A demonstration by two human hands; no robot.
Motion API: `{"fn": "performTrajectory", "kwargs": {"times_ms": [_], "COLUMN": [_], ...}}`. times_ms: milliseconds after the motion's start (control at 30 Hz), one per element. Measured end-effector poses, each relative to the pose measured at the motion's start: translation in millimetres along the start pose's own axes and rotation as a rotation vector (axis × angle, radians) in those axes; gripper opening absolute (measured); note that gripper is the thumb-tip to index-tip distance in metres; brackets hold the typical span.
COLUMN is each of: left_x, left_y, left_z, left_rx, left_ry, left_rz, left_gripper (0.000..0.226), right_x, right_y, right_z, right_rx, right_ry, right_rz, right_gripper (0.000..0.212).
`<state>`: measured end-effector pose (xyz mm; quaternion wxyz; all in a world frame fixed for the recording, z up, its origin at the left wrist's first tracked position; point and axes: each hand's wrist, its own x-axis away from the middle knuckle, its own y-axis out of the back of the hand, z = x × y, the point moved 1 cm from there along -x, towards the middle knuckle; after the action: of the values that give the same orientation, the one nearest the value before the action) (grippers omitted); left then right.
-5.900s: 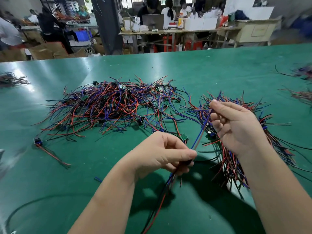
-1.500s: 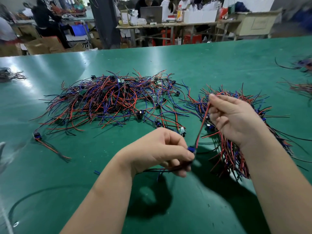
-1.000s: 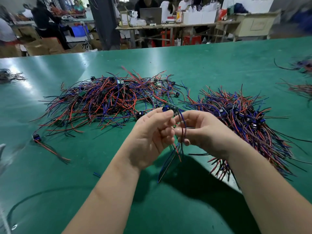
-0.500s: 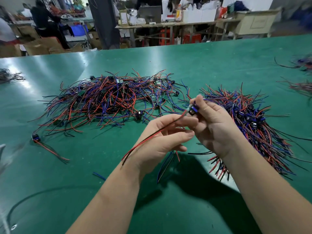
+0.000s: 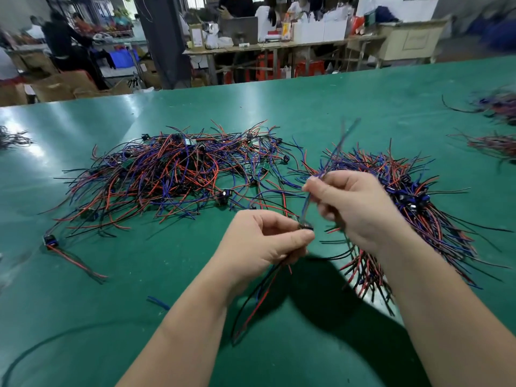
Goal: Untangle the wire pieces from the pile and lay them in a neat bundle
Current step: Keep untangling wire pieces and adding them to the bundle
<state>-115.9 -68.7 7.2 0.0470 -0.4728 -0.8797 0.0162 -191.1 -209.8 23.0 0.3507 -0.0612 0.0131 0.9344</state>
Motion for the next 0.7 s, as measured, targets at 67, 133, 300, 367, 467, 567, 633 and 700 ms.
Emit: {"fn": "performTrajectory", "kwargs": {"times_ms": [67,133,300,367,467,567,633,700], "left_x": [2.3,3.8,3.5,-1.9,-9.3,-11.8,-12.6,-13.9], "left_y": [1.0,3.4,13.9,20.4,27.8,22.0,17.2,16.3], "left_z": [1.0,0.3,-5.4,-6.1,-5.9,0.6,5.4,7.9], "left_rx": [-0.092,-0.187,-0.135,-0.001,0.175,0.093,-0.101,-0.282], "left_ry": [0.044,0.082,0.111,0.092,0.026,-0.064,-0.168,-0.302], "left_rz": [0.091,0.202,0.194,0.031,-0.208,-0.264,-0.251,-0.229], "left_gripper": [0.013,0.009,0.012,0.022,0.030,0.020,0.011,0.020], "right_x": [-4.0,-6.3,-9.0,-11.1,-6.0,7.9,14.0,15.9], "right_y": [15.3,26.3,22.6,20.6,5.7,-17.7,-24.3,-23.5], "right_z": [6.8,10.8,6.7,5.4,3.3,-4.8,-9.7,-6.7], "right_rx": [-0.175,-0.354,-0.546,-0.551,-0.288,0.104,0.354,0.420], "right_ry": [0.012,0.052,0.071,-0.007,-0.090,0.015,0.154,0.274], "right_rz": [-0.158,-0.280,-0.331,-0.327,-0.128,0.145,0.107,-0.020], "right_gripper": [0.018,0.023,0.025,0.028,0.022,0.019,0.021,0.016]}}
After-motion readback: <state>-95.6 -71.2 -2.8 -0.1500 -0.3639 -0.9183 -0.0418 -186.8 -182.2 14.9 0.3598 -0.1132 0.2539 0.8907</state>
